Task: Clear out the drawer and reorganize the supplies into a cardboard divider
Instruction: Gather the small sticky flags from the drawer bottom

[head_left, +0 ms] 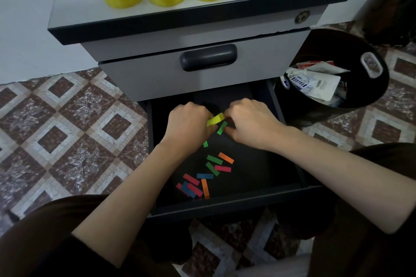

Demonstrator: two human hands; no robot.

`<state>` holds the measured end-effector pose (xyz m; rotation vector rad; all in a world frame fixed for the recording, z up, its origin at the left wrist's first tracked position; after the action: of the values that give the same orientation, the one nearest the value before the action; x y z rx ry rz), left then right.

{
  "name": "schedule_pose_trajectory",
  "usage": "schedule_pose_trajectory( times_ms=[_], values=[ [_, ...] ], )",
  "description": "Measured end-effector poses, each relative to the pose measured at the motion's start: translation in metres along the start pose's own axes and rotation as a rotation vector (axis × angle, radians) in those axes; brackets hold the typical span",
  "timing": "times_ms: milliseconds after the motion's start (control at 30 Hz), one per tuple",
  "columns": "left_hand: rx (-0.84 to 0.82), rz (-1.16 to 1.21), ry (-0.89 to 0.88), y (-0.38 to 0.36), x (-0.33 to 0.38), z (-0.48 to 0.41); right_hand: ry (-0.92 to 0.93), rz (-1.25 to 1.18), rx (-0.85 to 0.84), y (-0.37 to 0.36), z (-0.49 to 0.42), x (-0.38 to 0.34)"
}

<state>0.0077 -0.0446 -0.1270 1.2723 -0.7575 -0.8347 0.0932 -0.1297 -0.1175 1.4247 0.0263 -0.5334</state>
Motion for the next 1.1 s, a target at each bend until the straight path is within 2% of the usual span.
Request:
schedule_pose_trajectory(
  times_ms=[167, 300, 600, 1100],
  values=[
    [0.000, -0.034, -0.022, 0.001, 0.003, 0.000, -0.026, 0.002, -0.007, -0.002, -0.001, 0.004],
    [0.008, -0.044, -0.072, 0.001, 0.006, 0.000, 0.009, -0.008, 0.060, 0.007, -0.001, 0.006],
    [0.000, -0.054, -0.174, 0.002, 0.010, 0.001, 0.018, 0.044, 0.031, 0.001, -0.001, 0.003],
    [0.010, -0.060, -0.160, 0.000, 0.007, -0.001, 0.004, -0.001, 0.023, 0.003, -0.001, 0.003]
  ],
)
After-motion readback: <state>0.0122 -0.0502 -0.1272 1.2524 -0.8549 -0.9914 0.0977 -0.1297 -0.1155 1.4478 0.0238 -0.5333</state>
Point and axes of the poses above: each hand's wrist, its own z-axis away from the middle knuckle, its own y-axis out of the back of the hand, x = y × z, the point moved 3 cm from there along -z, towards the middle knuckle, and after that the axes turned 7 degrees about -z, right-handed, at the moved point
